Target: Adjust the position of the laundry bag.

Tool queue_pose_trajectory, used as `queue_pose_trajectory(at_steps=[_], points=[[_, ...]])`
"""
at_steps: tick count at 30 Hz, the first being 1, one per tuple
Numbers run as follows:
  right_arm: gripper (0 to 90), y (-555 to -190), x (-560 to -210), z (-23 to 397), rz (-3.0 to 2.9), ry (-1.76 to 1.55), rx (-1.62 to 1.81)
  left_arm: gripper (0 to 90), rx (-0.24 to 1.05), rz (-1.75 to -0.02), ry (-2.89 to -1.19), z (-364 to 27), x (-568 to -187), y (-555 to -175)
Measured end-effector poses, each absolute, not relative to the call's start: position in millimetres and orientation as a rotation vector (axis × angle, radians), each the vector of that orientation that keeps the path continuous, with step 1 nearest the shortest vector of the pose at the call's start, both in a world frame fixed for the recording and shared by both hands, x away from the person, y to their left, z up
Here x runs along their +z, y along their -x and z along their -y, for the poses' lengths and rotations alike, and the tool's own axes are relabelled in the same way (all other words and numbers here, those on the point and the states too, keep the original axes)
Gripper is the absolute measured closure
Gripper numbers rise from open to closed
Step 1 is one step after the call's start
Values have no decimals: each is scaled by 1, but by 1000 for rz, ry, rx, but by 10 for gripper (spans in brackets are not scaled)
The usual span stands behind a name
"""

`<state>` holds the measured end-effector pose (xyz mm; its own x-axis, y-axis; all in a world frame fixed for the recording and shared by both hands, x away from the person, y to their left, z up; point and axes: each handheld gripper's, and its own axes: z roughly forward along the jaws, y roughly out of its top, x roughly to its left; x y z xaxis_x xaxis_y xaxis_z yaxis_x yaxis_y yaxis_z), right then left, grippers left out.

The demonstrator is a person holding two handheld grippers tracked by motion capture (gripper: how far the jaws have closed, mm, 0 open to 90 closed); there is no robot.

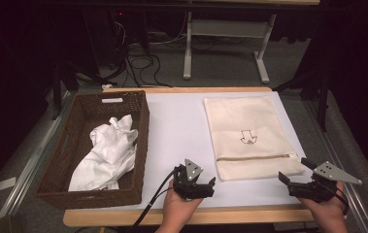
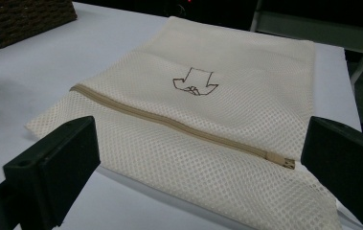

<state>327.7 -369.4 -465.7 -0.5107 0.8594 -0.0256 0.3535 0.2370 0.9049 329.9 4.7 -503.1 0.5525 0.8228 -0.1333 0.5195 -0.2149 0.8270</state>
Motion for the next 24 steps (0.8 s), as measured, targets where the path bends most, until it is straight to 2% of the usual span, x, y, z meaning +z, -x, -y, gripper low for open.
queue_pose_trajectory(at_steps=[10, 14, 18, 20, 24], points=[[4, -327, -464, 368, -1988, -1091, 1229, 166, 376, -1070, -1959, 41, -511, -354], [4, -325, -463, 369, -1981, -1090, 1235, 230, 366, -1084, -2008, 56, -516, -364], [4, -326, -464, 369, -1993, -1092, 1228, 403, 386, -1094, -2037, 64, -519, -368], [4, -326, -464, 369, -1992, -1100, 1226, 535, 420, -1089, -2049, 65, -518, -367], [8, -325, -463, 369, -1984, -1107, 1228, 804, 408, -1061, -2055, 63, -518, -367]])
